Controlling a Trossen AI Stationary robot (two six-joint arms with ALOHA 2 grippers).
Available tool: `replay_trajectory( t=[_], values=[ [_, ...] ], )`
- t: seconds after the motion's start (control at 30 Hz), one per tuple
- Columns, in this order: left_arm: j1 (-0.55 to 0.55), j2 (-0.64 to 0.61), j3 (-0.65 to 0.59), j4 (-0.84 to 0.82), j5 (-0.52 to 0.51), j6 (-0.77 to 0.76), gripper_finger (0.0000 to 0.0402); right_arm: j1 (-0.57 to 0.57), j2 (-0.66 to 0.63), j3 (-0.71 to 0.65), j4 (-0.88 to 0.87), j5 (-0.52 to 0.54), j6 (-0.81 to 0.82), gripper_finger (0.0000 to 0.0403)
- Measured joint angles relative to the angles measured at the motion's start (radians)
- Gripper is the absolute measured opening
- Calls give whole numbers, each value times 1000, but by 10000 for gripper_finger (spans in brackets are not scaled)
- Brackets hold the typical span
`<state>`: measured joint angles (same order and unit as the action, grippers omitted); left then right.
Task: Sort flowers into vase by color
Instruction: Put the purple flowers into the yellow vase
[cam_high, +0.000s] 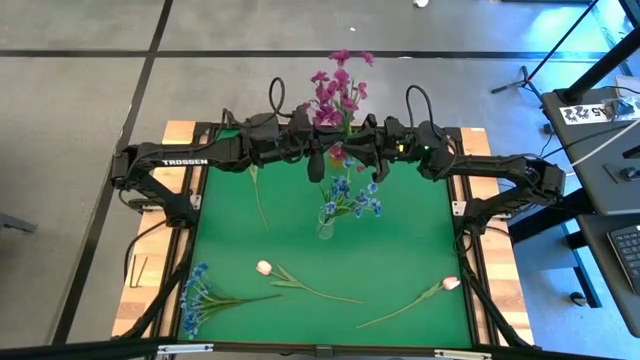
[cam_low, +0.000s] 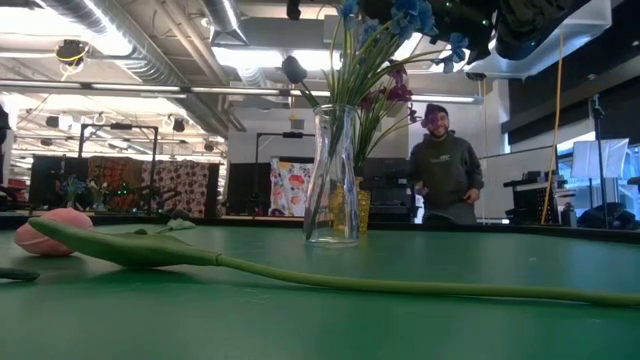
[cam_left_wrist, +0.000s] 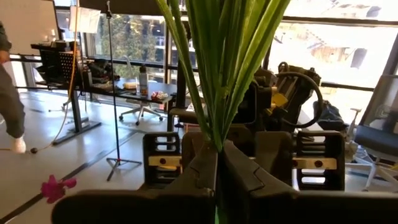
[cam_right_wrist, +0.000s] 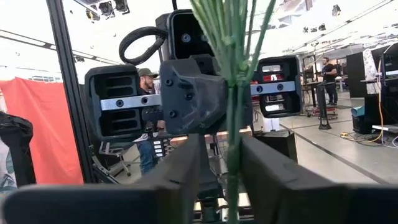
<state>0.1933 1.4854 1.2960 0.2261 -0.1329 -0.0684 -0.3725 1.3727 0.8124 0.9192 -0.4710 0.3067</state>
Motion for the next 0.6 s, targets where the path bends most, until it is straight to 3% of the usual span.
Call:
replay_trajectory(
  t=[0.17, 0.3, 0.6],
  values=[
    [-2, -34, -1, -31, -5, 0, 1, 0, -10, 0, -5, -23, 2, 195],
    [-16, -42, -1, -71, -38, 10, 0, 0, -33, 0, -35, -49, 2, 232],
    [-24, -150, -1, -169, -45, 55, 0, -11, -212, 0, -337, -30, -180, 234]
  ],
)
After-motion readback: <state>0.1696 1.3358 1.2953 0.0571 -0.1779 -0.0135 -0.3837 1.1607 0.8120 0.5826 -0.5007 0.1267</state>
